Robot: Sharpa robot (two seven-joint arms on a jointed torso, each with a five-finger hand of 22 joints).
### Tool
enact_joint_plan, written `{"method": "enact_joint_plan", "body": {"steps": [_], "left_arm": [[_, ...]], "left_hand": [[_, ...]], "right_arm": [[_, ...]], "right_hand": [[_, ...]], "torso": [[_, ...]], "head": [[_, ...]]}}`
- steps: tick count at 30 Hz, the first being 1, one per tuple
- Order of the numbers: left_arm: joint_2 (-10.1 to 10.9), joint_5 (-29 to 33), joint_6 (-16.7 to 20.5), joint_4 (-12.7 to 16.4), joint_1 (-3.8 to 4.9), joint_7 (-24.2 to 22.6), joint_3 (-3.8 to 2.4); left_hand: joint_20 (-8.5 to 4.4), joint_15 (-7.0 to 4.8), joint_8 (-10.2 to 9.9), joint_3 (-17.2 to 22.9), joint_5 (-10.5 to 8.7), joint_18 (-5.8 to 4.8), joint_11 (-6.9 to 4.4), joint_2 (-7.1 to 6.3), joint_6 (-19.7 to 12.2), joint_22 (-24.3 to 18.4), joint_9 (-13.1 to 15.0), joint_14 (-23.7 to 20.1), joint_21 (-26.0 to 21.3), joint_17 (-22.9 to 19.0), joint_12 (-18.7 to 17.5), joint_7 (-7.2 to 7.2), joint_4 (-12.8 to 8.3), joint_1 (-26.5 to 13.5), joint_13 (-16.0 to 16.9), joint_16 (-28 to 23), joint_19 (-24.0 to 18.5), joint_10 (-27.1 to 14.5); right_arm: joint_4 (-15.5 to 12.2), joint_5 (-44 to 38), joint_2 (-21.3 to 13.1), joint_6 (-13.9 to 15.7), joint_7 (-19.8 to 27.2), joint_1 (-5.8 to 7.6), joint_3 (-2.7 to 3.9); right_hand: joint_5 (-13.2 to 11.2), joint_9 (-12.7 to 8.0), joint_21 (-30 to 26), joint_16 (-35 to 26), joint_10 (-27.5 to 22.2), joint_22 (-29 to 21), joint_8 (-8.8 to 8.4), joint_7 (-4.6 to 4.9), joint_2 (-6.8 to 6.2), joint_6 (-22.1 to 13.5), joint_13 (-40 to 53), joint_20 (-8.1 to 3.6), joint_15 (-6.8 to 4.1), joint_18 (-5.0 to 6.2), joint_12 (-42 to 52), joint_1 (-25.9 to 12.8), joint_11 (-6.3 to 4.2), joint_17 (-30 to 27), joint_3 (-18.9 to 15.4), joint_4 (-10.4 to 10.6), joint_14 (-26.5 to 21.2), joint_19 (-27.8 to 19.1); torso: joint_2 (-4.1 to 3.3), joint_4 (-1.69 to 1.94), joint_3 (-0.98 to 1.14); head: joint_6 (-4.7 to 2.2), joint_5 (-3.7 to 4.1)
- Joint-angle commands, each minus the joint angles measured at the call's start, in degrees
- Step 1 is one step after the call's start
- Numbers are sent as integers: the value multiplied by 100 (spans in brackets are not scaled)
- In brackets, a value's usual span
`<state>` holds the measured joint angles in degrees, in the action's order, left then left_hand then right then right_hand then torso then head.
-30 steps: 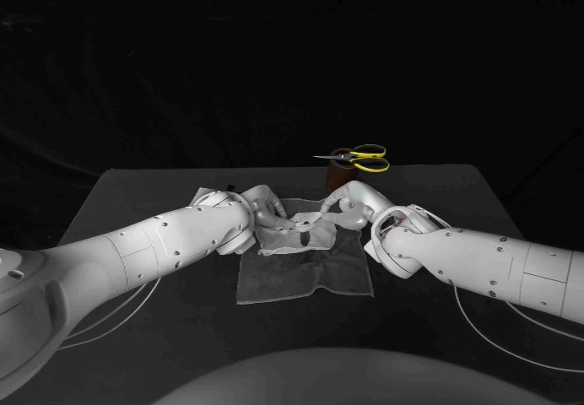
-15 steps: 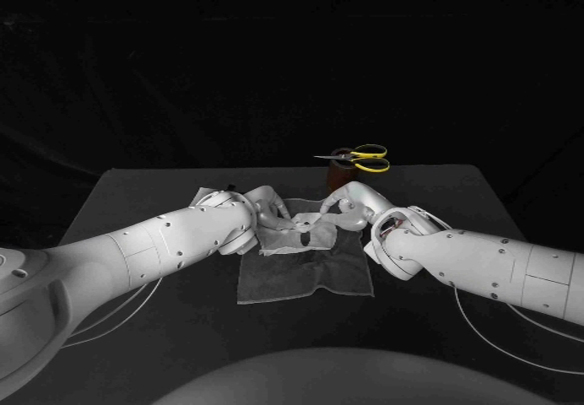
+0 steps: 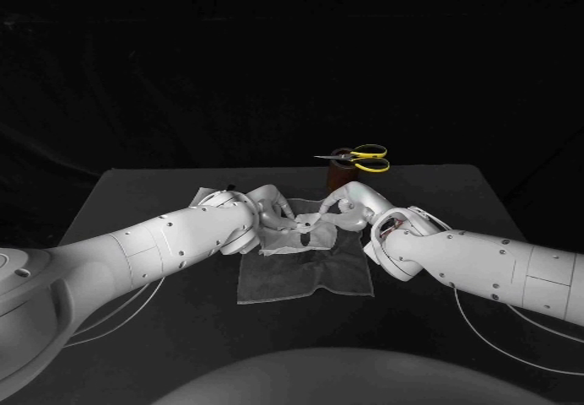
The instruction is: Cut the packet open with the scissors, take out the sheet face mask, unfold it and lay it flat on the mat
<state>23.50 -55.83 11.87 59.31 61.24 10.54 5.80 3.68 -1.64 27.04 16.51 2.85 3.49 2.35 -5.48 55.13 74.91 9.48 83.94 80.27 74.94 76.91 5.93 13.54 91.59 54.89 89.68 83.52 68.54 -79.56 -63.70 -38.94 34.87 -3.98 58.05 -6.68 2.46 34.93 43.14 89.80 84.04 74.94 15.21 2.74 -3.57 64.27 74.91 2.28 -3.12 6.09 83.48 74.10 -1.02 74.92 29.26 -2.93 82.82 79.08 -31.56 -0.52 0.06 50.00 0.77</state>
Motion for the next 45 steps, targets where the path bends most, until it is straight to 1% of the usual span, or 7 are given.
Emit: {"method": "enact_joint_plan", "body": {"steps": [1,8,9,13,26,35,45], "left_arm": [[-1,91,219,-20,4,-271,-3],[81,196,501,25,5,-472,-19],[110,225,523,57,5,-505,-29],[236,323,524,204,13,-608,-62],[699,468,134,725,256,-650,-104],[827,268,160,829,430,-728,-106],[1102,-233,47,1113,892,-874,-99]], "left_hand": [[-23,-49,86,274,4,-56,-106,124,108,628,51,606,39,1506,20,-17,-123,24,137,32,29,204],[-55,-69,340,1410,-10,-64,-131,-200,102,655,254,606,67,1506,74,-36,-616,-496,402,32,49,377],[-53,-81,437,1839,-8,-62,-126,-279,84,647,341,606,57,1506,82,-39,-824,-805,456,32,42,413],[-59,-83,559,2182,3,-59,-141,-344,61,641,446,606,49,1506,90,-46,-1087,-1124,521,32,36,451],[-63,-87,631,2300,2,-53,-140,-376,47,625,506,606,30,1506,94,-53,-1216,-1313,564,32,22,474],[-64,-87,640,2318,3,-55,-140,-371,42,631,511,606,36,1506,91,-52,-1238,-1322,564,32,26,471],[-64,-85,651,2334,3,-66,-137,-373,38,662,518,606,69,1506,90,-47,-1260,-1337,570,32,48,475]], "right_arm": [[-5,-59,-1,49,1,-1,4],[42,-59,-2,26,-13,-1,4],[58,-58,1,22,-15,-1,4],[118,-51,17,35,-12,-1,4],[296,207,92,467,258,8,5],[216,326,86,541,431,46,8],[47,341,20,539,557,191,12]], "right_hand": [[32,159,40,20,441,566,35,-1,-2,30,1142,-48,-149,95,31,-57,-49,1508,14,3,718,7],[32,159,40,20,441,566,35,-1,-2,30,1142,-48,-149,95,31,-57,-49,1508,14,3,718,7],[32,159,40,20,441,566,35,-1,-2,30,1142,-48,-149,95,31,-57,-49,1508,14,3,718,7],[33,170,39,20,442,565,49,-2,-4,27,1143,-50,-150,95,32,-73,-51,1508,39,-5,718,8],[33,176,41,20,443,565,57,-2,-1,26,1145,-51,-151,95,35,-83,-51,1508,55,-6,718,9],[32,177,26,20,442,562,59,-2,1,25,1141,-51,-151,97,28,-85,-51,1508,59,-7,718,6],[33,181,35,20,444,564,63,-2,1,21,1146,-52,-151,95,35,-89,-51,1508,70,-11,718,8]], "torso": [[2,0,-2],[2,2,-4],[2,1,-4],[6,11,-2],[3,10,-2],[0,-4,-11],[17,4,0]], "head": [[0,7],[0,11],[0,13],[0,15],[0,10],[0,13],[0,28]]}}
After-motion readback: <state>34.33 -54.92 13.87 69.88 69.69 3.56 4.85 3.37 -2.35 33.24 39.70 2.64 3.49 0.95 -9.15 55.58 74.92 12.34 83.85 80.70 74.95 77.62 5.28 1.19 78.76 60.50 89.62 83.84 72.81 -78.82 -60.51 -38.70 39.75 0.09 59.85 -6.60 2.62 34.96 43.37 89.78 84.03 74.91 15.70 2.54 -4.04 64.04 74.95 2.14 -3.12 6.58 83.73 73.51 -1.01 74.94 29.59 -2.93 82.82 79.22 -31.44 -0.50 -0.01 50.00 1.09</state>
